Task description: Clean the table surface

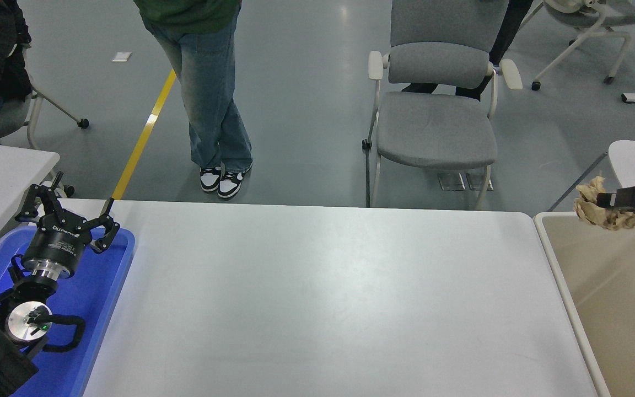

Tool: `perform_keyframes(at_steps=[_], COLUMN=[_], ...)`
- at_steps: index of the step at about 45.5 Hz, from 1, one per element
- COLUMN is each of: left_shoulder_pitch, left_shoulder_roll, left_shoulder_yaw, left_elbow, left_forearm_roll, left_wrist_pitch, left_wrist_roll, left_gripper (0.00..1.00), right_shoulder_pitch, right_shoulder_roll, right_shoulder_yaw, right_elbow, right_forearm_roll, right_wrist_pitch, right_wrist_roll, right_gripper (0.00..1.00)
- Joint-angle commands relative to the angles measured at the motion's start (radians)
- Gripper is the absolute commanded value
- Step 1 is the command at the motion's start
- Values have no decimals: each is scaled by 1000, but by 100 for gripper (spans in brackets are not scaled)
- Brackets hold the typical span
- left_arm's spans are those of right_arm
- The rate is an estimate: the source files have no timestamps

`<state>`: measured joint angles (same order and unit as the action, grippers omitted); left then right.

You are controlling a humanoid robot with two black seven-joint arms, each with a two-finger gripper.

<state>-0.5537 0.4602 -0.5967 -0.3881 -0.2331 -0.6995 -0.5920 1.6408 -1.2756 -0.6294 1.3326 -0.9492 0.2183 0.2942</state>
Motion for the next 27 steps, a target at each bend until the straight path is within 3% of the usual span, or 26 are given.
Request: perform_keyframes(at_steps=[1, 15, 27], left_shoulder_pitch=[0, 0, 0], left_shoulder_roll=[0, 2, 0], left_shoulder_yaw=[0, 0, 0], left_elbow=[0, 0, 0], left_forearm_roll=[0, 0, 0], left_wrist_pitch=[0, 0, 0], left_wrist_roll=[0, 0, 0], left_gripper=[100, 100, 100], right_shoulder_pitch=[-137, -473, -802], right_shoulder_roll=[51, 249, 461], right_shoulder_yaw=[5, 82, 324], right_elbow=[-151, -455, -740], right_forearm_roll=[156, 590, 716], right_wrist_pitch=[-95, -295, -448], right_wrist_roll=[-3, -3, -7], right_gripper=[0, 0, 0])
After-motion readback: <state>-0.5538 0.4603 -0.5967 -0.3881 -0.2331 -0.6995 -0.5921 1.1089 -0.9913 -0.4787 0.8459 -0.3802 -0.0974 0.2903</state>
